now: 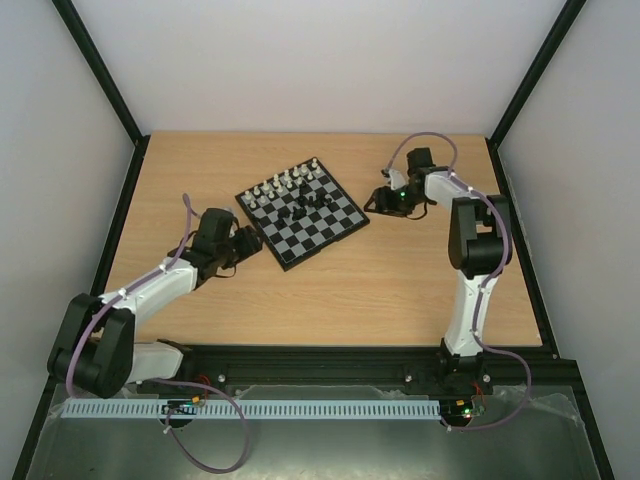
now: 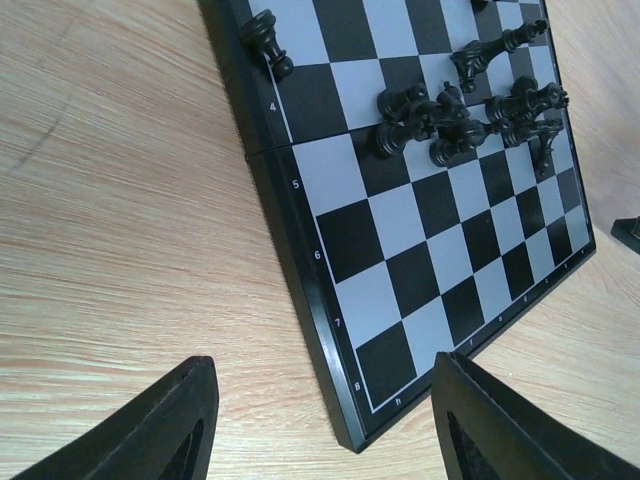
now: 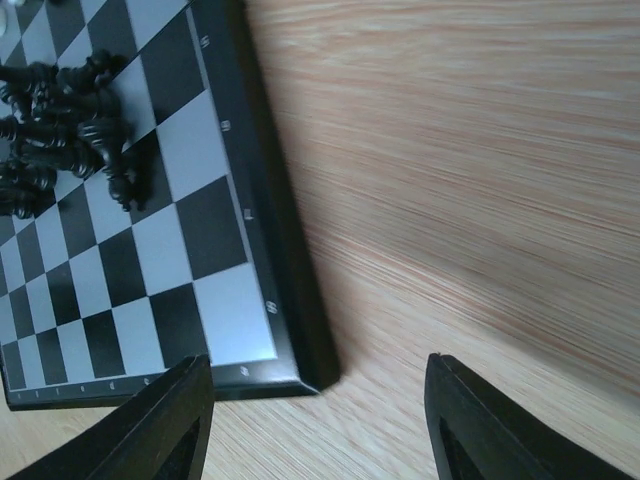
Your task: Set up the chess pieces on the board
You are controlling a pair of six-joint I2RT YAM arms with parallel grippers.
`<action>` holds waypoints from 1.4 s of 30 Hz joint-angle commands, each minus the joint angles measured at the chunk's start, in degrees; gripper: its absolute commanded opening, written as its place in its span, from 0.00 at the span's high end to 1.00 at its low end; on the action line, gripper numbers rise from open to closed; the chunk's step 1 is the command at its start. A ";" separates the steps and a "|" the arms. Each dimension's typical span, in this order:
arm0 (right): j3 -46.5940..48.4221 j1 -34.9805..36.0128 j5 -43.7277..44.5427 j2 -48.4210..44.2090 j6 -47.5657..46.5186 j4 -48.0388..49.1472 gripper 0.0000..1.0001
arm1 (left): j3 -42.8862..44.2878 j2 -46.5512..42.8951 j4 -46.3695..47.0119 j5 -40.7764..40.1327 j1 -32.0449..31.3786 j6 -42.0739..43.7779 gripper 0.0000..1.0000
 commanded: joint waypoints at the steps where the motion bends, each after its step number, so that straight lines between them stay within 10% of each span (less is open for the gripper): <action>1: 3.36 1.97 -1.02 2.88 -0.52 -3.68 0.42 | -0.99 2.13 4.31 0.32 -0.53 -3.18 0.39; 27: -3.79 6.37 -1.35 0.55 -6.33 -6.60 0.56 | 4.09 20.85 14.87 4.14 -0.53 -1.17 0.44; 42: -16.93 8.56 -2.87 -11.13 -9.68 -7.73 0.58 | 0.81 16.26 12.40 7.15 -1.06 3.45 0.50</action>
